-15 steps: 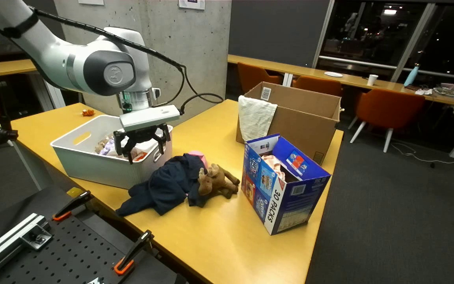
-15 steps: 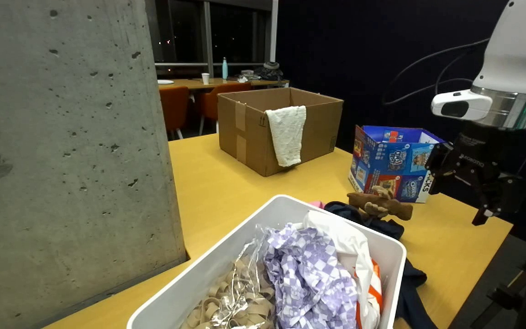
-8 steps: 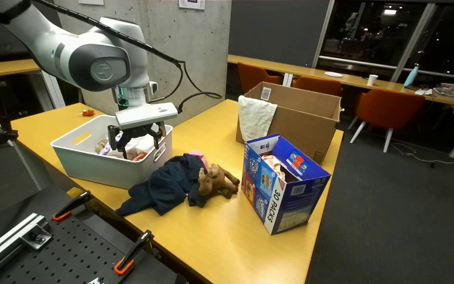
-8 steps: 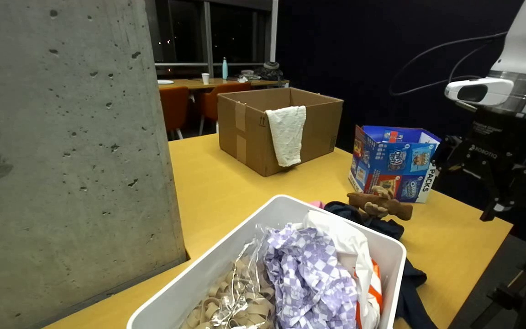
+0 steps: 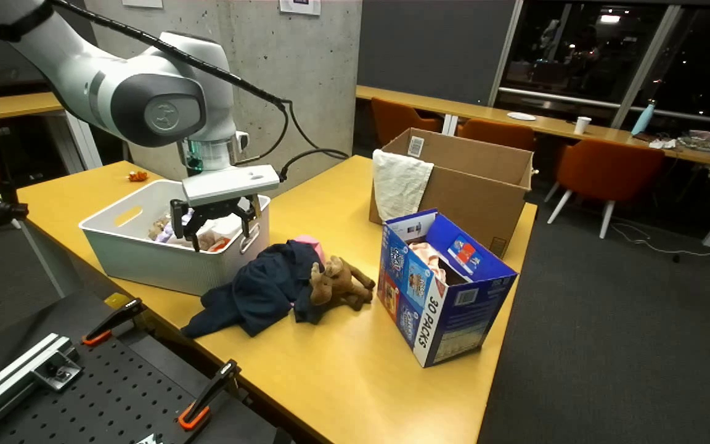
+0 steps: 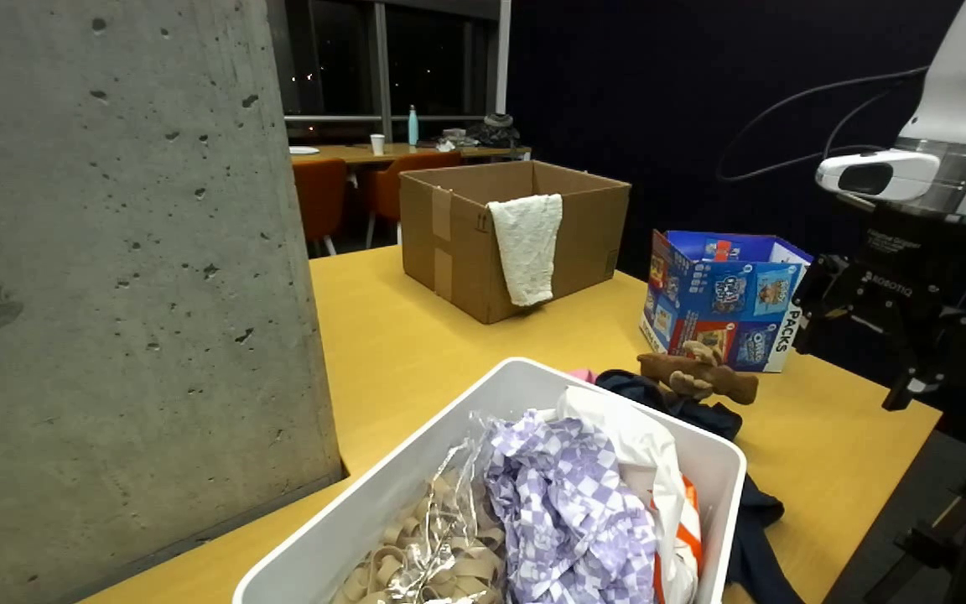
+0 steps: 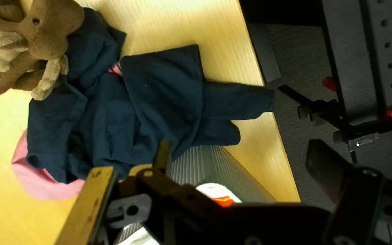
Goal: Move the laundry and the toy from the box into the washing basket
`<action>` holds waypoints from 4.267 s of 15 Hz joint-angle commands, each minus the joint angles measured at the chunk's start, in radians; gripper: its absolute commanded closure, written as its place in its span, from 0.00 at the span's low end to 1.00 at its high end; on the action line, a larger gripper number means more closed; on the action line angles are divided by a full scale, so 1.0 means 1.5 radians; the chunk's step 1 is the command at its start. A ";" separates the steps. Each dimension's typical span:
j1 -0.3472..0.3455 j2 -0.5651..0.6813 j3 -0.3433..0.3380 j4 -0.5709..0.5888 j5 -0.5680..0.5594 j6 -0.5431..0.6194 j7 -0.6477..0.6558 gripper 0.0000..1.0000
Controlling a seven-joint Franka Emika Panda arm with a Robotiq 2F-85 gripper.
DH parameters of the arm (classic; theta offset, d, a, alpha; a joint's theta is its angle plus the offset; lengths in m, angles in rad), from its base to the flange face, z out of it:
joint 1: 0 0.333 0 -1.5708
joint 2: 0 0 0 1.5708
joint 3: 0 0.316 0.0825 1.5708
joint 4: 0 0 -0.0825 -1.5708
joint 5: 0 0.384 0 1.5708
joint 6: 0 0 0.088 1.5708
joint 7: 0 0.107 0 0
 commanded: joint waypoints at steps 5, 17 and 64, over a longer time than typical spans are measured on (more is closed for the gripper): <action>0.003 0.143 -0.016 0.108 0.006 -0.002 -0.016 0.00; 0.001 0.387 0.021 0.327 -0.025 -0.072 0.007 0.00; -0.094 0.357 -0.092 0.571 -0.043 -0.261 0.190 0.98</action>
